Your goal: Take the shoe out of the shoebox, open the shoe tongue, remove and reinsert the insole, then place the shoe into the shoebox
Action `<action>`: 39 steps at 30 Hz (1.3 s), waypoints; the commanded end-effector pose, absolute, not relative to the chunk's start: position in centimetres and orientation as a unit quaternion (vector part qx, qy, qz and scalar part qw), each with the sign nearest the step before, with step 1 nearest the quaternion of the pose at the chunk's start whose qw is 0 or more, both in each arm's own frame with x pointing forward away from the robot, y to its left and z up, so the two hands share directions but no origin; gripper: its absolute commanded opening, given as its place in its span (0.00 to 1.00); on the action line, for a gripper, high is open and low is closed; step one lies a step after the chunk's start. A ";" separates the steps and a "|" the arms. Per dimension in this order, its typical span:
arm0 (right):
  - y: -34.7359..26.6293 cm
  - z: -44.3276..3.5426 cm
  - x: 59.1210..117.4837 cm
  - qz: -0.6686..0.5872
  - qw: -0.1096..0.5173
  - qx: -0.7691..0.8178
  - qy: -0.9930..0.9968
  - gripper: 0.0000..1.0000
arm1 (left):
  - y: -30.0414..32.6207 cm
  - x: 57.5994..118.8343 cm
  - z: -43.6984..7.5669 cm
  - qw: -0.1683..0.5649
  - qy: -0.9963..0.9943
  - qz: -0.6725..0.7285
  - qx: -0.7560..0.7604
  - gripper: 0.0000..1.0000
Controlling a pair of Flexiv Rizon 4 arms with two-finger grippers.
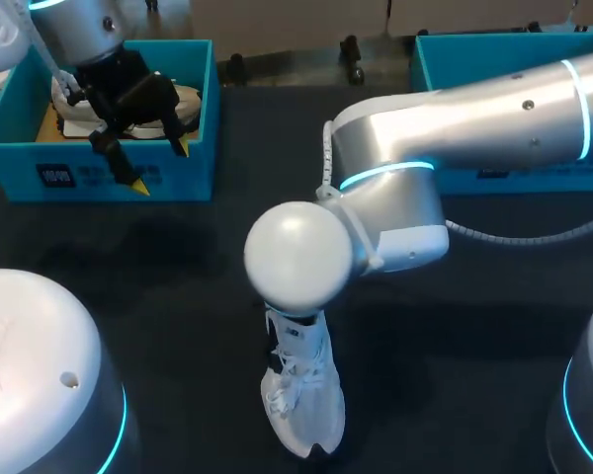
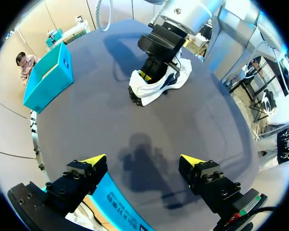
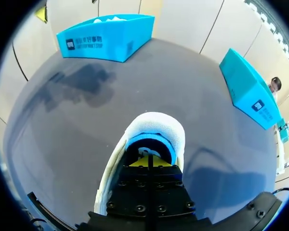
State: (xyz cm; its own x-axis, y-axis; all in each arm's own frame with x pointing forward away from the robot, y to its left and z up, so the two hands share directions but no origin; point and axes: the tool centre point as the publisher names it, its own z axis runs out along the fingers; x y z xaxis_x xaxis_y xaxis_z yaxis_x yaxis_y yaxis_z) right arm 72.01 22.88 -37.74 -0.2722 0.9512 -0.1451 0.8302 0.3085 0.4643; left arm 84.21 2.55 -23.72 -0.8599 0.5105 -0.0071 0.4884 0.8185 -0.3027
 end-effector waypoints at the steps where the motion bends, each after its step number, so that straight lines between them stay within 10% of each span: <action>1: 23.0 -38.0 71.4 0.213 0.189 0.705 0.649 0.00 | 2.6 84.2 -23.7 0.037 -0.953 0.148 -0.262 1.00; 39: 21.6 -41.3 74.9 0.238 0.159 0.719 0.633 0.00 | 2.6 84.2 -23.7 0.037 -0.953 0.148 -0.262 1.00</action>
State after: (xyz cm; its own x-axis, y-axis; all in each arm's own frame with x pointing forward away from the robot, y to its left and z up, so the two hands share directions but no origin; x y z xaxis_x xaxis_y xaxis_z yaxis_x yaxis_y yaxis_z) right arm 74.90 21.81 -39.89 -0.2796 0.9546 -0.1028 0.7965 0.2904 0.5303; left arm 84.21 2.55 -23.71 -0.8598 0.5105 -0.0070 0.4884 0.8185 -0.3026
